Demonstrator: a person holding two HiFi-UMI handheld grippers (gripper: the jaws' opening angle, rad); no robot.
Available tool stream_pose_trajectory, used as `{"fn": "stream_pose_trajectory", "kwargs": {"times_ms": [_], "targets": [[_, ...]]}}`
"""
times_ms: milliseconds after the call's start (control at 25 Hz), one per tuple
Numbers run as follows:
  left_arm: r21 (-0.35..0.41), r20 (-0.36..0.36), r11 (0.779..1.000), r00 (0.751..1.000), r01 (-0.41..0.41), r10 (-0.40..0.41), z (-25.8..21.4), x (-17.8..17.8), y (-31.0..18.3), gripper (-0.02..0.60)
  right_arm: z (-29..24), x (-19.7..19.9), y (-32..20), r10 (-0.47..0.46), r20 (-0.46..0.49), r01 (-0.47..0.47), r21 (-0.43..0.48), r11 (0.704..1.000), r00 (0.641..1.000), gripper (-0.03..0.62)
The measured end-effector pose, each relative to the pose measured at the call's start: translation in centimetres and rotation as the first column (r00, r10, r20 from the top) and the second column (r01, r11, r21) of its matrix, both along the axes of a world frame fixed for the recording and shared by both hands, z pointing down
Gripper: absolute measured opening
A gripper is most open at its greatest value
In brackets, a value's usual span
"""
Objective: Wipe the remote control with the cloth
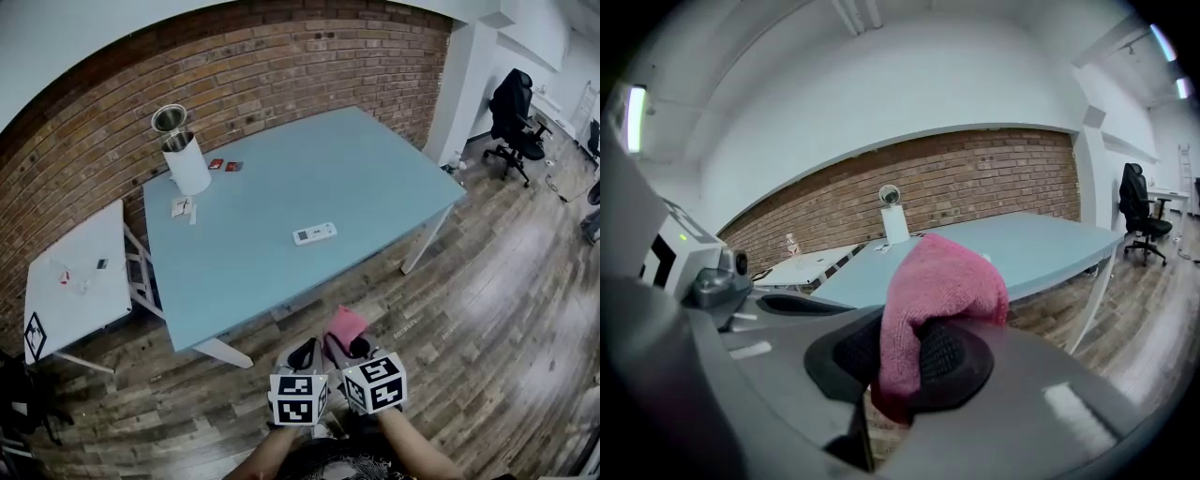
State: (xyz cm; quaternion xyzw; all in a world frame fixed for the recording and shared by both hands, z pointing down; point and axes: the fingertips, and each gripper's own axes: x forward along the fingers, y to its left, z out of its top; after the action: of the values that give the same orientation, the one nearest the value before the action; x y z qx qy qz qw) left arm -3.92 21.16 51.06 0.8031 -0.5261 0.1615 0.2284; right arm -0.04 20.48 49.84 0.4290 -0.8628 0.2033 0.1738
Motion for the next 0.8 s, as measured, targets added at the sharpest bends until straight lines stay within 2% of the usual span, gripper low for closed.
{"fn": "stream_pose_trajectory", "kwargs": {"times_ms": [360, 800], "targets": [[-0.004, 0.025, 1.0, 1.0, -0.005, 0.005, 1.0, 0.9, -3.1, -0.002, 0.3, 0.8, -2.9, -0.008, 0.018, 0.007, 0.014, 1.0, 1.0, 0.061], [-0.05, 0.096, 0.999, 0.995, -0.019, 0.024, 2.8, 3.8, -10.9, -0.002, 1.7, 4.0, -11.2, -0.017, 0.078, 0.019, -0.029, 0.999, 0.997, 0.062]]}}
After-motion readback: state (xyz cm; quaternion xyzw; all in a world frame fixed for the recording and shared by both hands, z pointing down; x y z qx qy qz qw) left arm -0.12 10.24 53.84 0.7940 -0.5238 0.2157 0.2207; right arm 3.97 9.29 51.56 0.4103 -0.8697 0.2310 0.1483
